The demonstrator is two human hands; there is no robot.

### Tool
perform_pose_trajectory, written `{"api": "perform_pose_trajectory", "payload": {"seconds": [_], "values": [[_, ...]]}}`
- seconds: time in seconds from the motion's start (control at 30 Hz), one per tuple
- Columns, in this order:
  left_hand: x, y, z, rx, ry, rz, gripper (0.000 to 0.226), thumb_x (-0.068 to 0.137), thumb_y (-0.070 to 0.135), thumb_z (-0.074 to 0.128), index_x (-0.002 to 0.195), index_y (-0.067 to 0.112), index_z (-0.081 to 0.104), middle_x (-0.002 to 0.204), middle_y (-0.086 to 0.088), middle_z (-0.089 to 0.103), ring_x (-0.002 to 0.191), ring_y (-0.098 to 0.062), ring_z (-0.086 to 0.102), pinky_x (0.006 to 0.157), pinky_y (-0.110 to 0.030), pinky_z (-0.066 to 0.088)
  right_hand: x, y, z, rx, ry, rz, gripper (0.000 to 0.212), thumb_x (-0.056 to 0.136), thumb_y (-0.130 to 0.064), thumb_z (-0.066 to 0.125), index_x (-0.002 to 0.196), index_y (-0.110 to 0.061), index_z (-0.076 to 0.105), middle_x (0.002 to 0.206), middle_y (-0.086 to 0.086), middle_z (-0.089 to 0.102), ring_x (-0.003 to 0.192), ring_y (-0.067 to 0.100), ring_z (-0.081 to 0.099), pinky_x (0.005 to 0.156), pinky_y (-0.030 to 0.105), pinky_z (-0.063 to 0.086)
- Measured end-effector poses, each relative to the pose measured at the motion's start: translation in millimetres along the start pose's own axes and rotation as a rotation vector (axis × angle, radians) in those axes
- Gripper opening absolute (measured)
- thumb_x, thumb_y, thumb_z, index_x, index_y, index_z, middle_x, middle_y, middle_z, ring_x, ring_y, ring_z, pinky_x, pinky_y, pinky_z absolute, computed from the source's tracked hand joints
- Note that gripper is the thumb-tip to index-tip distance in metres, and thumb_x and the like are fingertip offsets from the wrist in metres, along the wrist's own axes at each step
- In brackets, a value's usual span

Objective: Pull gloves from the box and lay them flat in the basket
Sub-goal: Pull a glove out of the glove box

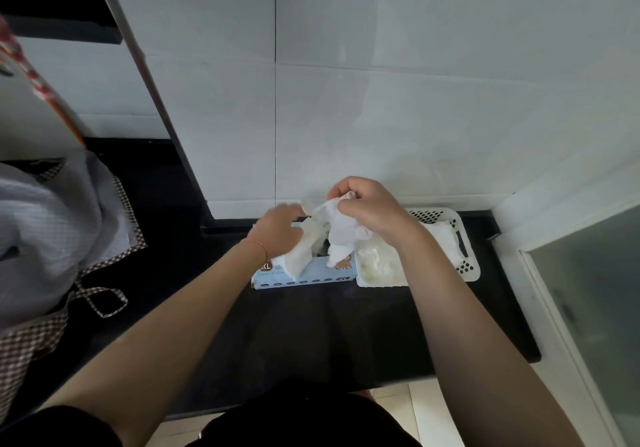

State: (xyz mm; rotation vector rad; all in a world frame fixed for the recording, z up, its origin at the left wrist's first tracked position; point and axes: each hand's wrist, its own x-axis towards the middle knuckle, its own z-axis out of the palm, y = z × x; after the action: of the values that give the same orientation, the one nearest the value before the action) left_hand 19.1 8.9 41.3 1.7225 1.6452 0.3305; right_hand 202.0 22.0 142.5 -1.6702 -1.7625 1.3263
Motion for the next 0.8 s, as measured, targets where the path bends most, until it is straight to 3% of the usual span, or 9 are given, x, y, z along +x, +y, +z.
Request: {"api": "perform_pose_trajectory", "payload": {"seconds": [0.07,0.13,0.2,0.27,0.37,0.47,0.57,0.67,0.8], "values": [[-0.8,12.9,-23.3,-0.198,0.083,0.124,0.064,0.082,0.013,0.060,0.142,0.022,0.040,0.133,0.001,0.046,0.129,-0.021,0.041,0.104,-0.031,0.035,-0.7,-2.0,-3.6,-0.039,-0.024,-0.036,0.026,0.082,0.000,0.051,0.093,-0.015,0.070,0.059,-0.012,0.045,0.045,-0.001,0.040,0.044,0.014,0.032],[-7.0,29.6,-42.0,-0.275,-0.088,0.220,0.076,0.078,0.014,0.064,0.146,0.031,0.033,0.140,0.011,0.040,0.127,-0.010,0.037,0.101,-0.022,0.033,-0.6,-5.9,-6.5,-0.031,-0.019,-0.066,0.027,0.081,-0.002,0.052,0.087,-0.021,0.070,0.059,-0.010,0.044,0.050,0.004,0.039,0.050,0.018,0.031],[-8.0,41.3,-47.2,-0.284,-0.238,0.182,0.053,0.082,0.015,0.067,0.130,0.028,0.050,0.127,0.013,0.051,0.112,-0.004,0.049,0.090,-0.016,0.039,0.2,-7.8,-10.8,0.032,0.018,-0.077,0.027,0.079,-0.004,0.053,0.083,-0.025,0.069,0.065,-0.008,0.050,0.058,0.008,0.043,0.056,0.023,0.033],[-4.1,44.7,-44.3,-0.290,-0.159,0.129,0.020,0.084,0.026,0.070,0.101,0.018,0.065,0.098,0.008,0.065,0.089,-0.006,0.060,0.077,-0.023,0.045,1.9,-7.0,-16.3,0.079,0.103,-0.077,0.025,0.078,-0.006,0.055,0.083,-0.027,0.068,0.073,-0.004,0.058,0.064,0.010,0.050,0.061,0.024,0.038],[-2.7,42.4,-37.3,-0.360,-0.056,0.060,0.027,0.090,0.029,0.064,0.073,0.008,0.061,0.060,0.007,0.051,0.053,-0.008,0.045,0.056,-0.021,0.036,4.3,1.0,-26.5,0.116,0.253,-0.051,0.020,0.081,-0.006,0.059,0.091,-0.020,0.069,0.090,-0.001,0.071,0.076,0.011,0.062,0.067,0.023,0.046],[-8.0,43.6,-32.0,-0.481,-0.079,0.023,0.030,0.089,0.031,0.062,0.072,0.007,0.057,0.065,0.000,0.048,0.059,-0.012,0.042,0.062,-0.025,0.036,3.5,11.0,-33.4,0.167,0.341,-0.017,0.007,0.086,-0.013,0.062,0.085,-0.015,0.069,0.077,-0.004,0.065,0.065,0.010,0.055,0.057,0.022,0.041],[-9.1,42.9,-22.8,-0.552,-0.103,0.011,0.028,0.089,0.029,0.063,0.069,0.010,0.055,0.067,0.000,0.049,0.065,-0.015,0.045,0.067,-0.024,0.039,1.6,20.5,-37.0,0.181,0.403,-0.009,0.017,0.091,-0.026,0.063,0.076,-0.018,0.063,0.068,-0.010,0.057,0.061,0.007,0.050,0.058,0.022,0.039],[-9.5,48.4,-15.0,-0.632,-0.133,-0.004,0.031,0.090,0.029,0.066,0.066,0.014,0.054,0.065,0.001,0.048,0.061,-0.012,0.048,0.060,-0.016,0.039,1.0,29.7,-44.5,0.194,0.448,0.009,0.016,0.095,-0.028,0.058,0.082,-0.018,0.060,0.072,-0.010,0.055,0.065,0.005,0.051,0.060,0.021,0.038],[-4.0,58.3,-4.8,-0.836,-0.201,0.015,0.026,0.084,0.024,0.069,0.062,0.016,0.057,0.068,0.000,0.053,0.072,-0.018,0.052,0.078,-0.030,0.043,0.1,45.7,-54.7,0.191,0.451,0.016,0.013,0.096,-0.025,0.055,0.092,-0.013,0.061,0.082,-0.007,0.059,0.072,0.005,0.054,0.064,0.019,0.041]]}}
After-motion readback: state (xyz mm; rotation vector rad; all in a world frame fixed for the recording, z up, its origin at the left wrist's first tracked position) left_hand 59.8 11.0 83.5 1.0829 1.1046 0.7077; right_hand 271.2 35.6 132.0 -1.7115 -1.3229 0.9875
